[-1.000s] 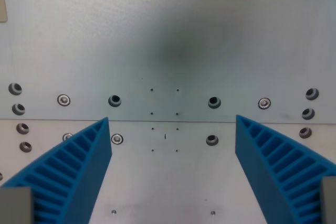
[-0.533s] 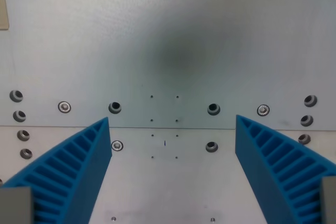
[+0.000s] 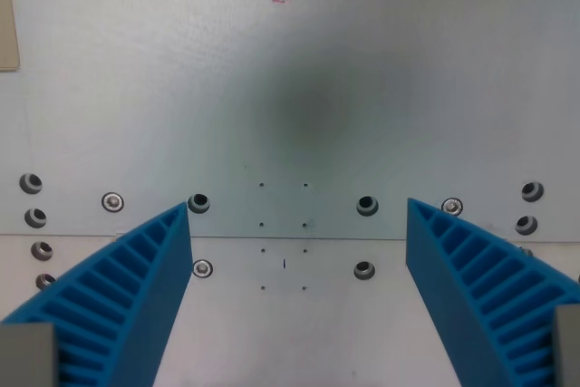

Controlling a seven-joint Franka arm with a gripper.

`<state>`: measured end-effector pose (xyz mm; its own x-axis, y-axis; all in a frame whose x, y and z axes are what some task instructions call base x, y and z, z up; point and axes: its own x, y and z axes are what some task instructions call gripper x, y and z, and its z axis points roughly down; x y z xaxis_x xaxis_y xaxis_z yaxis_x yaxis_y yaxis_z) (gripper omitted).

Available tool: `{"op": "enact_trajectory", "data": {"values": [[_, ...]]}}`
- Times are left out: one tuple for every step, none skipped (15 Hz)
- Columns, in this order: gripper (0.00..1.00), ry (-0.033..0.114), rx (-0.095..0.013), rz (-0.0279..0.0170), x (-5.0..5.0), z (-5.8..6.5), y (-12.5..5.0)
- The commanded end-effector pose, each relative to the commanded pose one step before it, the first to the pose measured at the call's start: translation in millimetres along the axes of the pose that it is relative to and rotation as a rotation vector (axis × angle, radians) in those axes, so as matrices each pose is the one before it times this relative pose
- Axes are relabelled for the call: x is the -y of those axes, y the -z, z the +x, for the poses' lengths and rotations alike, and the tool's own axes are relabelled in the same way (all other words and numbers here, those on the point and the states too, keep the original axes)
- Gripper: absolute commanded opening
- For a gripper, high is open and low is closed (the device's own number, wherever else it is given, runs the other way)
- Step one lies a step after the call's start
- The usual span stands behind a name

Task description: Rotate around gripper positive y

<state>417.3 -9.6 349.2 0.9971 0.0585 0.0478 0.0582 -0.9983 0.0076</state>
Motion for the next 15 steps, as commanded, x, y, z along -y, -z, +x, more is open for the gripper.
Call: {"op": "enact_trajectory", "data": {"values": [[1.0, -0.0003, -0.2083, 0.0039, 0.88, -11.54, -1.83], [1.0, 0.0, -0.0117, 0.0, 0.0, 0.0, 0.0], [1.0, 0.0, -0.0117, 0.0, 0.0, 0.0, 0.0], [1.0, 0.0, -0.0117, 0.0, 0.0, 0.0, 0.0], [1.0, 0.0, -0.0117, 0.0, 0.0, 0.0, 0.0], [1.0, 0.0, -0.0117, 0.0, 0.0, 0.0, 0.0], [1.0, 0.0, -0.0117, 0.0, 0.0, 0.0, 0.0], [1.0, 0.0, -0.0117, 0.0, 0.0, 0.0, 0.0], [1.0, 0.0, -0.0117, 0.0, 0.0, 0.0, 0.0], [1.0, 0.0, -0.0117, 0.0, 0.0, 0.0, 0.0], [1.0, 0.0, -0.0117, 0.0, 0.0, 0.0, 0.0], [1.0, 0.0, -0.0117, 0.0, 0.0, 0.0, 0.0], [1.0, 0.0, -0.0117, 0.0, 0.0, 0.0, 0.0], [1.0, 0.0, -0.0117, 0.0, 0.0, 0.0, 0.0], [1.0, 0.0, -0.0117, 0.0, 0.0, 0.0, 0.0]]}}
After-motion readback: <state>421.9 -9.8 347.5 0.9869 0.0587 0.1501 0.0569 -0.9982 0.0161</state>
